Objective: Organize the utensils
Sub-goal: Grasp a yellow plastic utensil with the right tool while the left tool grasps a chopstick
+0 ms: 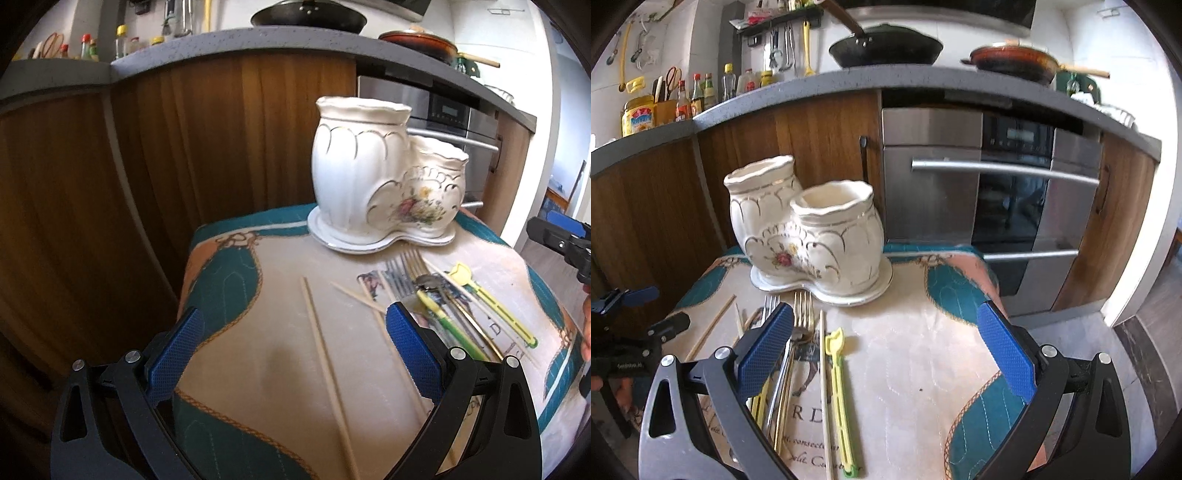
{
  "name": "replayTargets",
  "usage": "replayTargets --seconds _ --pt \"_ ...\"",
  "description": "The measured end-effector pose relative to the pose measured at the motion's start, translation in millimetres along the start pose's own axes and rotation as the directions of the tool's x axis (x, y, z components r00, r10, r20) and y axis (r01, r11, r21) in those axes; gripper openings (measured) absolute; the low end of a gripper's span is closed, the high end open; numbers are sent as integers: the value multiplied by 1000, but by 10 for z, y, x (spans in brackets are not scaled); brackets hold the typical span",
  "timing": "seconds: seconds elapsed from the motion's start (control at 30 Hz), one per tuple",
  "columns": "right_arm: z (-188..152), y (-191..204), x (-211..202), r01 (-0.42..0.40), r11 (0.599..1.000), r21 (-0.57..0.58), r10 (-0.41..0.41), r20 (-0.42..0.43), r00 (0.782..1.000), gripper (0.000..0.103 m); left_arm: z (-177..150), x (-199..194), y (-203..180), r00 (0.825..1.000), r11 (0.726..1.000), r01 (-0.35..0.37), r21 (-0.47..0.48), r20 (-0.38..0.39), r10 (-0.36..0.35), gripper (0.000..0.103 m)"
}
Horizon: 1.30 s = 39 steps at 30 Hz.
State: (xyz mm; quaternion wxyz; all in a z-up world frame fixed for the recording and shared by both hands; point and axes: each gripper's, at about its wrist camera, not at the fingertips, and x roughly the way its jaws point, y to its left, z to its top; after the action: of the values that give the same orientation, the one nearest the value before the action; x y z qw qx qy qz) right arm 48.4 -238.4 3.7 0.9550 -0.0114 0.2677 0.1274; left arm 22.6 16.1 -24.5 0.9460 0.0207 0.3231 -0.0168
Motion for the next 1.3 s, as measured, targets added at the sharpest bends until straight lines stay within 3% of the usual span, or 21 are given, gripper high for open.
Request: replayTargets --seconds 0.23,0.33,0.47,0.53,0.7,0.87,1.0,1.3 --pt "-94 80 142 -3 995 -99 -7 -102 995 96 1 110 12 997 999 21 28 -80 -19 95" --pt "-168 137 257 -49 990 -132 25 -172 985 81 -2 160 -7 994 999 34 39 -107 -29 93" --pt "-253 229 376 -103 982 -156 65 -231 971 55 -11 219 -21 990 997 54 46 -133 -48 76" --pt "-279 268 406 -134 979 -152 93 -249 964 50 -17 240 -28 987 997 68 47 -146 -60 70" --pt "-356 339 502 -135 976 -173 83 -281 956 22 -55 319 -48 979 994 91 59 -189 -78 54" --pt "-373 333 511 -157 975 -159 106 -293 950 18 -90 355 -54 971 992 112 58 -219 -97 44" --pt "-387 316 505 -176 972 -158 118 -322 939 18 -111 348 -76 969 991 111 70 -228 -93 43" --pt "-437 336 587 -155 970 -188 86 -332 939 17 -117 372 -127 973 991 93 94 -218 -71 43"
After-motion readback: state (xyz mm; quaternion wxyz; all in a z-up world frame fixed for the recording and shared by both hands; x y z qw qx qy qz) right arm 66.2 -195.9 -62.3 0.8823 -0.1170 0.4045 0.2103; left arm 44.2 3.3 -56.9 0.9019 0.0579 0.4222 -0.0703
